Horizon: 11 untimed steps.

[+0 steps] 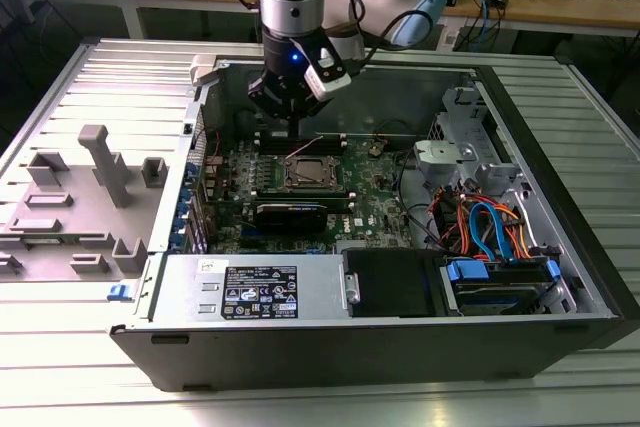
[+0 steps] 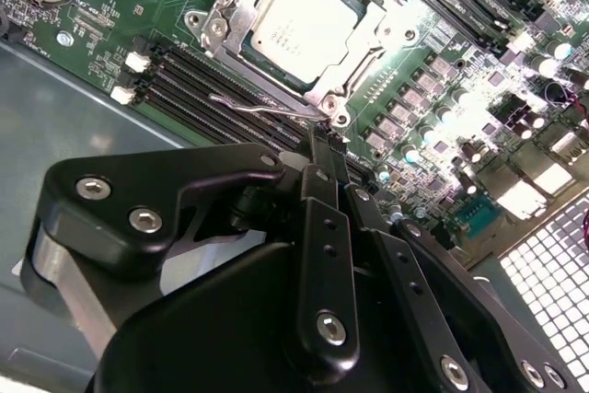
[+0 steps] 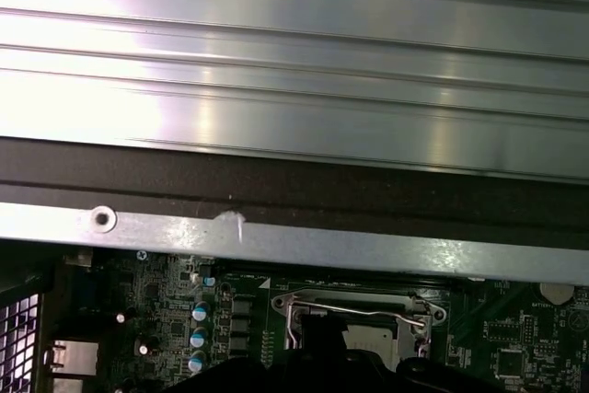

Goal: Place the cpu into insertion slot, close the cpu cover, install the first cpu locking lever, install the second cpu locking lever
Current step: 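Install the first cpu locking lever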

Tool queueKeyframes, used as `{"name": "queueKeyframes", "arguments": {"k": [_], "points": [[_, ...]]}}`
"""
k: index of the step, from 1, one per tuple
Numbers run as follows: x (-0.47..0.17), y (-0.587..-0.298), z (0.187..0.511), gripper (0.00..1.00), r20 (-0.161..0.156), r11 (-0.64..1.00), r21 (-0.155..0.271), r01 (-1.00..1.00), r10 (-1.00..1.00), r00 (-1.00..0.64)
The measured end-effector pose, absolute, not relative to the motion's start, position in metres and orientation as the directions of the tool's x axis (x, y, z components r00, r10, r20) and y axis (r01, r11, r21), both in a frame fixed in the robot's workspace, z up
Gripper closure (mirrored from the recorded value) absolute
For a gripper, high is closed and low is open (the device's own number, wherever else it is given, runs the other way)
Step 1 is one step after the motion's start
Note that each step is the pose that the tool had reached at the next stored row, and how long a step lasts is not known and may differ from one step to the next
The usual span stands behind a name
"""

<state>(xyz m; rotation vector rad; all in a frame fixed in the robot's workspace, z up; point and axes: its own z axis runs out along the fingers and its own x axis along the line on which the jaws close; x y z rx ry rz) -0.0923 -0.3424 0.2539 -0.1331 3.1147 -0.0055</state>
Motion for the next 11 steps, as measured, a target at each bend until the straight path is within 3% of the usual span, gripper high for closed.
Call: {"name": "queueKeyframes", "arguments": {"k": [11], "points": [[-0.0899, -0.3425, 0.2524, 0.89, -0.024, 0.996, -0.004, -0.085, -0.085, -0.996]]}}
